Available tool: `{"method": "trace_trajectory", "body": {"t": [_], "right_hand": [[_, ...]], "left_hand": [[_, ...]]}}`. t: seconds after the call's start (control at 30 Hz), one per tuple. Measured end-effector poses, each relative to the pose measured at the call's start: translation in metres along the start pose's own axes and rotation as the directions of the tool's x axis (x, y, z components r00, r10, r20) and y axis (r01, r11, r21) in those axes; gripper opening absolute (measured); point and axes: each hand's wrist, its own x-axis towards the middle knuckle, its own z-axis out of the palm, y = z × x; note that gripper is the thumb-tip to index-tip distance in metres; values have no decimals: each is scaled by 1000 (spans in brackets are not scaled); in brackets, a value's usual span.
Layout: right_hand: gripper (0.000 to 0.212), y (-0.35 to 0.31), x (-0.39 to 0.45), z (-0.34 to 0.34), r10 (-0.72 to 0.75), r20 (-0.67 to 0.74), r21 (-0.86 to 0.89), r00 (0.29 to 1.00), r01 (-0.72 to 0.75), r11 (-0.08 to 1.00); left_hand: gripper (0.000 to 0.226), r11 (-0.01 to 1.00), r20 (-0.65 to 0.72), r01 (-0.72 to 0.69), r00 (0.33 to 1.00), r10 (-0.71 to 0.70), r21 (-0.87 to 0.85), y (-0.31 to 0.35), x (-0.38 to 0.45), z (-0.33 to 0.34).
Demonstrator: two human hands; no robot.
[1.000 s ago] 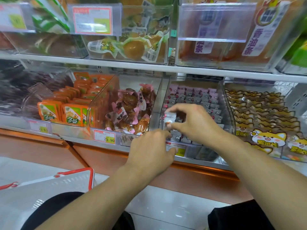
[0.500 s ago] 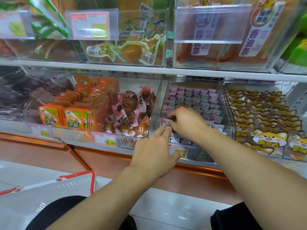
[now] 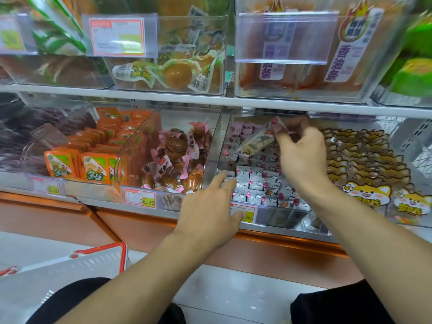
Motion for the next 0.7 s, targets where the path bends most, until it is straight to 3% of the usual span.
{"method": "trace_trajectory", "body": {"t": [0.13, 0.2, 0.23, 0.3, 0.37, 0.43, 0.57, 0.7], "right_hand": [[8, -3, -9, -19, 189, 18, 183, 982, -189, 965], [6, -5, -16, -27, 280, 75, 308, 957, -289, 906], [5, -6, -20, -31, 332, 128, 379, 934, -356, 854], [4, -6, -28, -34, 423, 264, 497, 867, -498, 711], [6, -3, -36, -35, 475, 372, 553, 797, -601, 577], [14, 0, -40, -36, 506, 426, 577, 750, -656, 487], [16, 4, -38, -45, 534, 502, 574, 680, -724, 382], [23, 8, -35, -53, 541, 548, 525, 638, -766, 371]], "left_hand": [[51, 995, -121, -3, 993, -9, -98, 0, 1, -4], [33, 947, -152, 56, 982, -109, -315, 0, 2, -6], [27, 866, -122, 95, 977, -176, -491, 0, 3, -7], [27, 531, 29, 166, 966, -257, -831, 1, 4, -12], [27, 207, 146, 198, 959, -241, -958, 3, 4, -18], [30, 50, 177, 193, 956, -235, -980, 5, 3, -21], [42, -45, 228, 223, 947, -228, -974, 3, 5, -23], [31, 12, 209, 216, 956, -207, -976, 3, 5, -23]]}}
